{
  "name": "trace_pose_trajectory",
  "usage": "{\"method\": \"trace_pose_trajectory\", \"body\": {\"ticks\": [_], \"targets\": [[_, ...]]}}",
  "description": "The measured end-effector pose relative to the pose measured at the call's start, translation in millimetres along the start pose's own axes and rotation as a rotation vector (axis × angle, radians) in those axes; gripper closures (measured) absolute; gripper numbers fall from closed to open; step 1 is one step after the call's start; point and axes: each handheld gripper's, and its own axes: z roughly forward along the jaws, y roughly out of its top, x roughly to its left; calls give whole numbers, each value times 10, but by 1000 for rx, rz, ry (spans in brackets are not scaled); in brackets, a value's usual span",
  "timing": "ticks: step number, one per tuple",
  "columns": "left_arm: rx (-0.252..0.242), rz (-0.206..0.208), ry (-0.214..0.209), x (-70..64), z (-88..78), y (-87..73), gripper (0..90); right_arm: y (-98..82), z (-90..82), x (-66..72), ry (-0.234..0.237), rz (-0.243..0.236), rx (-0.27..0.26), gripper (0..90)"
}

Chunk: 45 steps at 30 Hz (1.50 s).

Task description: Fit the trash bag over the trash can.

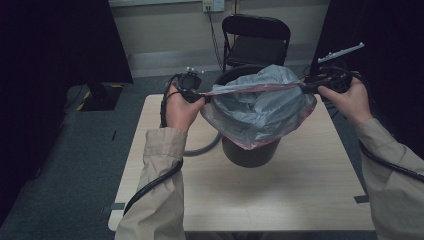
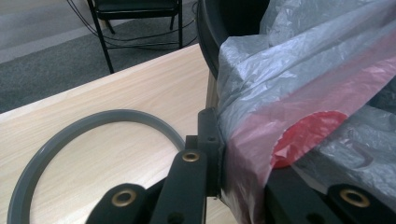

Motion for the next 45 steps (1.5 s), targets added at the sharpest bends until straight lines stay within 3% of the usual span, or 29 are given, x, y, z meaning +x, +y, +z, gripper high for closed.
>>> {"method": "trace_pose_trajectory", "body": {"ticks": [3,6,8,10,13,17,19,21,27,33,35,37,38,41,43,45], "targets": [[-17,-11,-1,38,-48,-20,838,-14,-88,-43,20,20,-49,628],[-25,-11,2,38,-87,-25,834,-19,-169,-59,54,19,-58,597],[-51,6,18,37,-107,-23,754,-14,-214,-46,57,12,-55,632],[-86,11,34,37,-136,-14,622,-10,-239,-25,49,-2,-49,724],[-113,44,53,25,-191,6,491,1,-234,0,51,-8,-46,752],[-135,38,32,-1,-253,52,474,34,-195,22,49,5,-49,758],[-136,36,29,-1,-272,77,537,58,-173,29,57,7,-55,759],[-141,23,16,8,-274,91,715,85,-149,51,50,-4,-51,759],[-134,-18,38,97,-140,129,846,172,-60,87,22,-14,-46,754],[-65,-2,55,142,64,190,881,264,58,41,-8,13,-57,763],[-51,3,34,150,144,195,887,286,103,0,-19,23,-70,765],[-46,14,6,135,213,194,890,280,180,-42,-40,15,-29,776],[-44,15,8,123,232,194,894,253,242,-72,-28,19,-14,812],[-37,13,-5,132,224,193,900,185,277,-136,38,61,-65,870],[-30,16,-14,129,203,186,900,178,274,-130,43,57,-50,888],[-5,40,-7,71,146,172,900,176,247,-122,77,53,-23,895]]}}
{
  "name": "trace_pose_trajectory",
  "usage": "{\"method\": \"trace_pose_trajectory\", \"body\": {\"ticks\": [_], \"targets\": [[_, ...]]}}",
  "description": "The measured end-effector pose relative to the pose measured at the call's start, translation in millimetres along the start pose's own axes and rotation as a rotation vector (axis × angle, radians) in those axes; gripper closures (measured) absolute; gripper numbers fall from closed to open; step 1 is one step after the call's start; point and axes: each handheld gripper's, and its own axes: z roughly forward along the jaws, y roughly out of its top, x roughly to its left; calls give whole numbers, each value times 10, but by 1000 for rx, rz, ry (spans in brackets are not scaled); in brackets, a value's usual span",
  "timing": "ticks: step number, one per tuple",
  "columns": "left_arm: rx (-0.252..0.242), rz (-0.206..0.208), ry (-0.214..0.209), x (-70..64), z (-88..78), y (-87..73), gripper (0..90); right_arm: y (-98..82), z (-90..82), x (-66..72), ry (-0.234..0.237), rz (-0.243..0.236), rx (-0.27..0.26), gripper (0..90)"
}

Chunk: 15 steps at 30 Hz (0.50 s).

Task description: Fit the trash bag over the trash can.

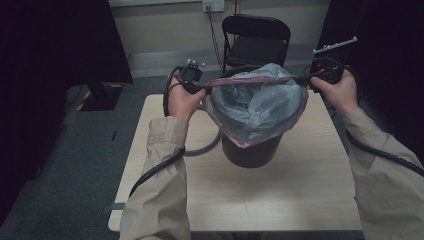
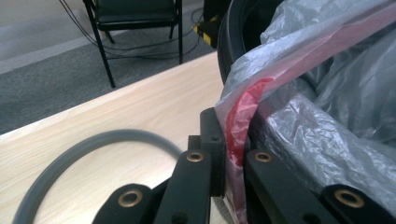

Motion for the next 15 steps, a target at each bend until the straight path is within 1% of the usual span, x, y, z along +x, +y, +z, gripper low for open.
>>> {"method": "trace_pose_trajectory", "body": {"ticks": [1,3,5,6,7,8,9,10,11,12,13,14,15], "targets": [[7,11,3,-31,-27,-14,900,-8,-23,17,9,-12,14,897],[19,22,-6,-85,-97,-62,900,-48,-87,51,39,-38,31,898],[40,25,-34,-134,-200,-118,900,-124,-187,71,102,-49,54,898],[51,40,-44,-160,-251,-136,900,-170,-239,83,133,-55,61,898],[51,50,-33,-192,-286,-151,900,-216,-283,97,154,-61,63,897],[37,50,-17,-202,-308,-157,900,-254,-320,103,154,-65,52,896],[29,29,-15,-188,-313,-154,900,-286,-340,88,146,-59,29,894],[17,9,-20,-172,-298,-148,900,-309,-347,64,154,-39,8,889],[7,-2,-23,-157,-268,-147,900,-325,-347,54,147,-31,-16,889],[9,-22,-30,-150,-217,-155,900,-344,-332,64,126,-35,-26,891],[8,-30,-35,-140,-162,-169,900,-368,-294,74,129,-29,-33,892],[3,-30,-46,-133,-107,-180,900,-397,-247,83,146,-9,-40,895],[-2,-25,-53,-127,-60,-185,900,-425,-205,91,142,0,-53,895]]}}
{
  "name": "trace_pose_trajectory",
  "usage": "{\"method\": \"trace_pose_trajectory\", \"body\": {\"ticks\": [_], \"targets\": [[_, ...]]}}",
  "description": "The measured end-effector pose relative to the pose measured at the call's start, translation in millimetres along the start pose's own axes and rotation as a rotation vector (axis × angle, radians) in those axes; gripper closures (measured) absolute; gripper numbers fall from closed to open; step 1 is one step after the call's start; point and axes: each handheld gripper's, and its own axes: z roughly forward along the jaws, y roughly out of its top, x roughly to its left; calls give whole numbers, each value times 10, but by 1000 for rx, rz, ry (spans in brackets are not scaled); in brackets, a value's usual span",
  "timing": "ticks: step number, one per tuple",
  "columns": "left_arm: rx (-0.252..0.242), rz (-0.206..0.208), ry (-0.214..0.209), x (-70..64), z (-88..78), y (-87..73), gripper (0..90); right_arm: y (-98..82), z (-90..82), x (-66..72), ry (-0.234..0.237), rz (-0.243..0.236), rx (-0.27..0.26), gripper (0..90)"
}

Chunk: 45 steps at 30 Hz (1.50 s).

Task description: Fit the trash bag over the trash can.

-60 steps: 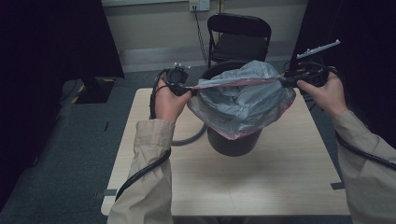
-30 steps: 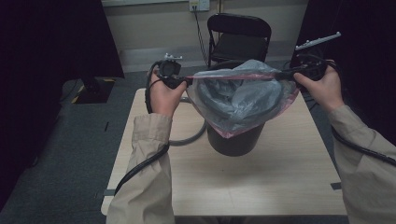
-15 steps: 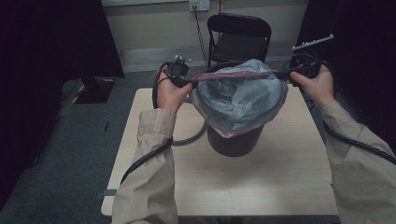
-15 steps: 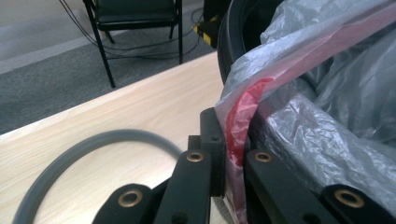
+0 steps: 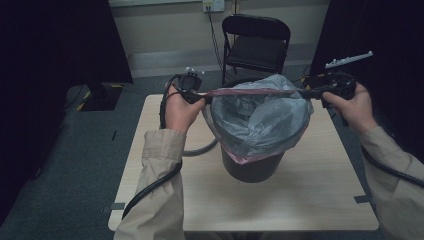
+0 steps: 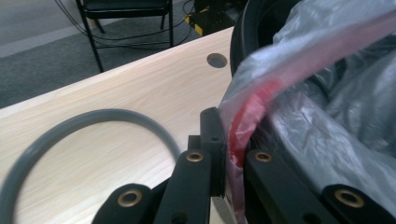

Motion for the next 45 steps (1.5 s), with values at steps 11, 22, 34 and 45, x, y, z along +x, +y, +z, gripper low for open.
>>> {"method": "trace_pose_trajectory", "body": {"ticks": [11,22,34,45], "targets": [[-52,-17,-39,107,230,-50,900,-2,190,-92,-21,3,-20,892],[-6,-99,-65,173,431,-186,900,92,184,-53,-48,-4,-52,877],[-12,-149,-92,189,472,-233,900,-46,324,-144,1,91,-72,883],[-90,-180,-111,198,389,-224,900,-224,481,-186,35,107,-42,893]]}}
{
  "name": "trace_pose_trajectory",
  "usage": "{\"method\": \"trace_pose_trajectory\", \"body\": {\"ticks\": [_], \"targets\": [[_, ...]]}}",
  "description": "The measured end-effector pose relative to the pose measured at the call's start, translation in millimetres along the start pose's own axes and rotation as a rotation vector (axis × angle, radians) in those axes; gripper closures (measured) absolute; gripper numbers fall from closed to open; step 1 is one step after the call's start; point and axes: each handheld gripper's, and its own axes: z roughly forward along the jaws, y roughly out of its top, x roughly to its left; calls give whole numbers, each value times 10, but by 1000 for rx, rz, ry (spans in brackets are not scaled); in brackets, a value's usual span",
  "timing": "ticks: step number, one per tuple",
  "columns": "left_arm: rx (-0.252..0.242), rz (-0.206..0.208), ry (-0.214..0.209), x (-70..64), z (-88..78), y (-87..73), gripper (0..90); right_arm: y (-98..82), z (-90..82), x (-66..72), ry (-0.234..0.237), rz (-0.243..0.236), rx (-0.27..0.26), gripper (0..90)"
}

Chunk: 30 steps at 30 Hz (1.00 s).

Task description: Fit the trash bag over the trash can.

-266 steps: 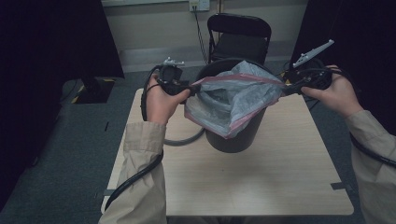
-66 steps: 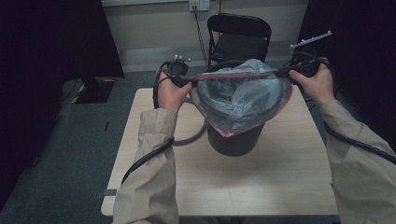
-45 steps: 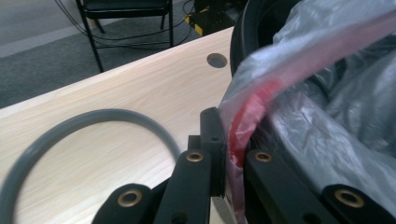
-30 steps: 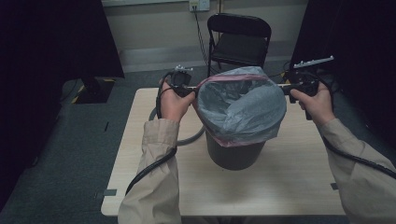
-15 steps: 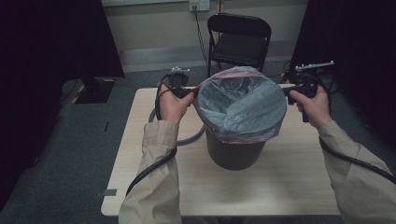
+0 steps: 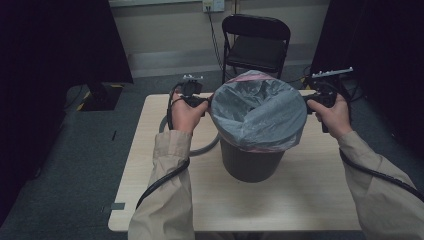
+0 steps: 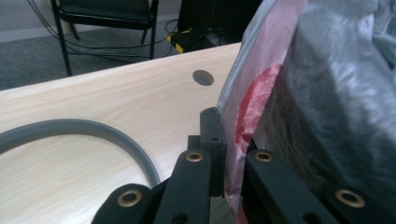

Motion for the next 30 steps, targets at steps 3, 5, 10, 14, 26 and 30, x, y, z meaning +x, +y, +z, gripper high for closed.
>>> {"method": "trace_pose_trajectory", "body": {"ticks": [3,5,10,14,26,30], "targets": [[67,-23,32,4,105,-55,900,100,-56,96,-54,-46,11,888],[81,-29,36,24,105,-67,900,163,-104,141,-89,-74,17,879],[71,37,32,-32,33,5,899,99,-32,72,-75,-32,43,885],[59,21,17,0,37,-47,900,17,32,25,-35,-9,36,885],[119,27,61,86,-49,-228,899,105,-109,90,-122,-109,68,871],[85,23,45,85,-40,-306,891,60,-8,106,-133,-139,97,879]]}}
